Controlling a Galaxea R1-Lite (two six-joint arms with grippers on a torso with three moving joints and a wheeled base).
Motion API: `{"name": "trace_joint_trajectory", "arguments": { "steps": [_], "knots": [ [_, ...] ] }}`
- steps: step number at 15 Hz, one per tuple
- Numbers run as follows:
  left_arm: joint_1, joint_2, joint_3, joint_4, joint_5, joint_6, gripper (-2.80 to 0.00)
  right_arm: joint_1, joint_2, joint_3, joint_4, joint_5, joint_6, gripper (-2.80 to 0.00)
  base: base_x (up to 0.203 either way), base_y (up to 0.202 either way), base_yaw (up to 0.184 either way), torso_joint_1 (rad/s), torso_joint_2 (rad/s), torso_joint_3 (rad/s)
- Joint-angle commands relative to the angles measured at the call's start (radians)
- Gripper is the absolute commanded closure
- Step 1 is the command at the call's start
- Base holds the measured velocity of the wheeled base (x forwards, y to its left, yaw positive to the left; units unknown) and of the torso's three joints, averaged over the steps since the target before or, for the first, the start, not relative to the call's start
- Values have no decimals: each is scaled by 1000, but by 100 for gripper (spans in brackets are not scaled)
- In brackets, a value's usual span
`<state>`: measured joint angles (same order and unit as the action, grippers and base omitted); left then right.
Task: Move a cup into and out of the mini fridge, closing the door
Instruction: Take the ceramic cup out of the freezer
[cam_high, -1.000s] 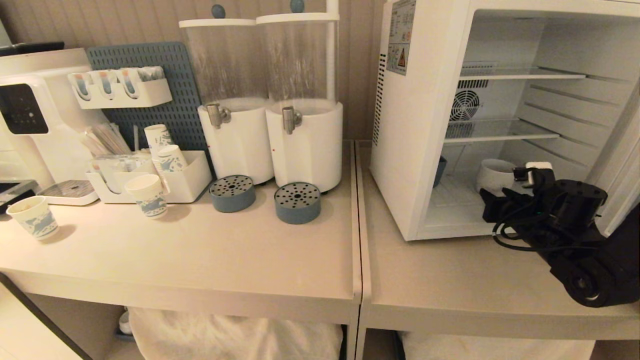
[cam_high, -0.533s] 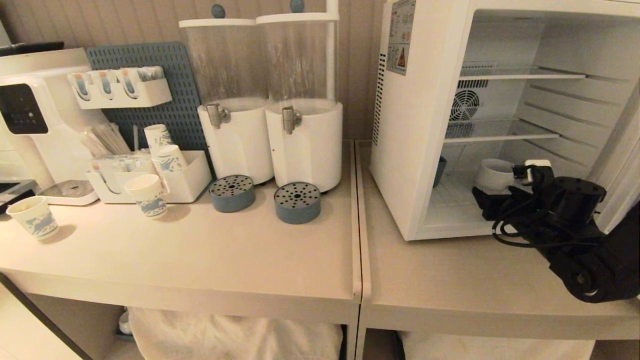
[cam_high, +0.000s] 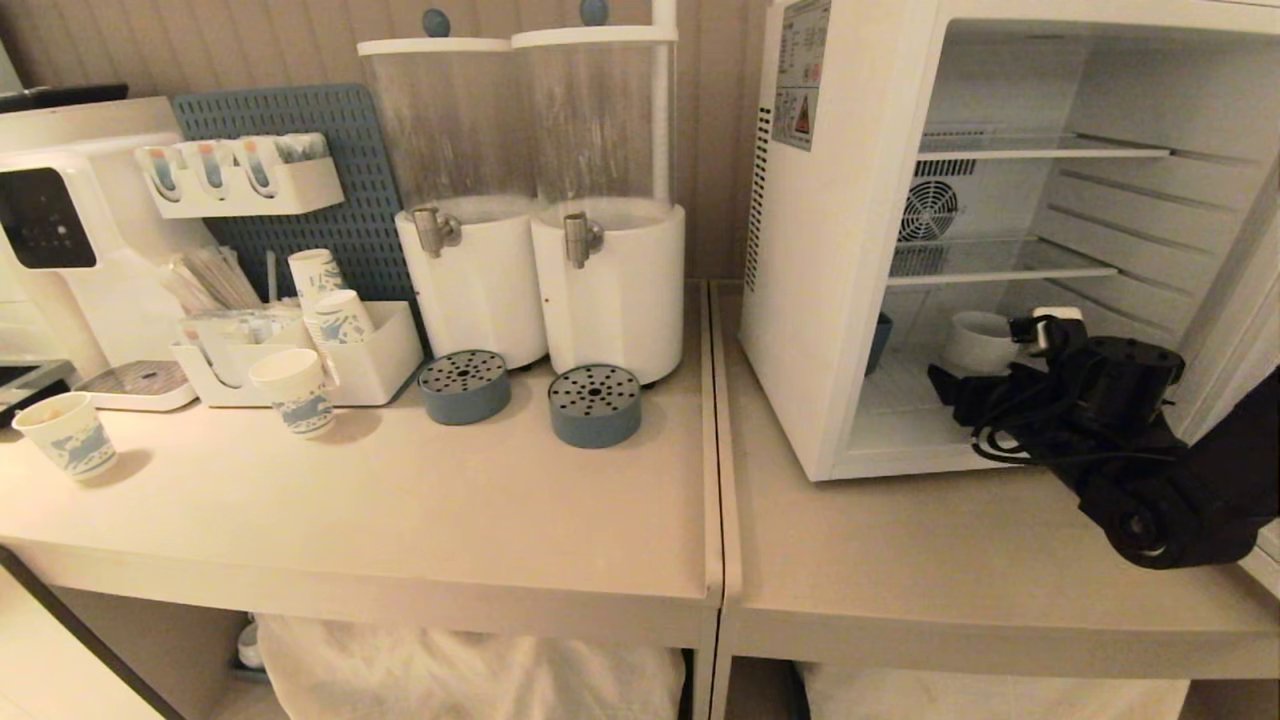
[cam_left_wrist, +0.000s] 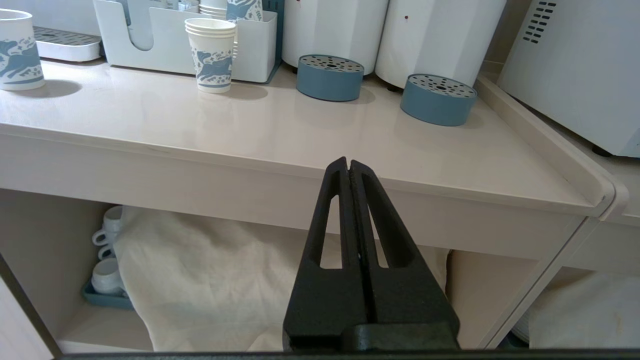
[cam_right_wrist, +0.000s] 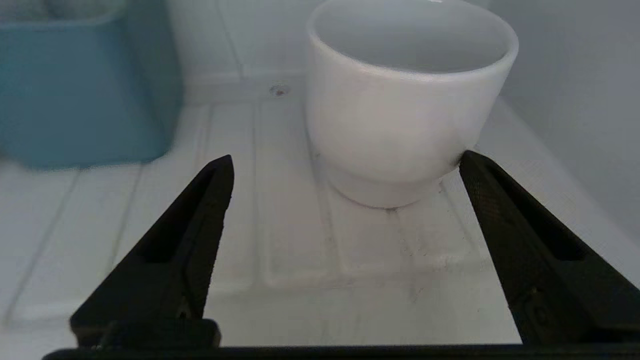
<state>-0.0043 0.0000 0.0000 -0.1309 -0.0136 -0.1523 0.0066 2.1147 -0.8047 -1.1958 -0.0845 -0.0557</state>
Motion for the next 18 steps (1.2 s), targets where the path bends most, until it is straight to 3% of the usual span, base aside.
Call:
{"name": "trace_joint_trajectory", "arguments": {
  "steps": [1, 9, 18],
  "knots": [
    [0, -5, 40, -1, 0, -1, 0, -4, 27, -33, 4, 0, -1, -280, 0, 0, 0, 0, 0, 0],
    [0, -5, 40, -2, 0, -3, 0, -28, 67, -154, 79, 20, -1, -280, 0, 0, 0, 0, 0, 0],
    [1, -5, 40, -1, 1, -3, 0, -54, 103, -199, 96, 21, -1, -280, 0, 0, 0, 0, 0, 0]
  ]
}}
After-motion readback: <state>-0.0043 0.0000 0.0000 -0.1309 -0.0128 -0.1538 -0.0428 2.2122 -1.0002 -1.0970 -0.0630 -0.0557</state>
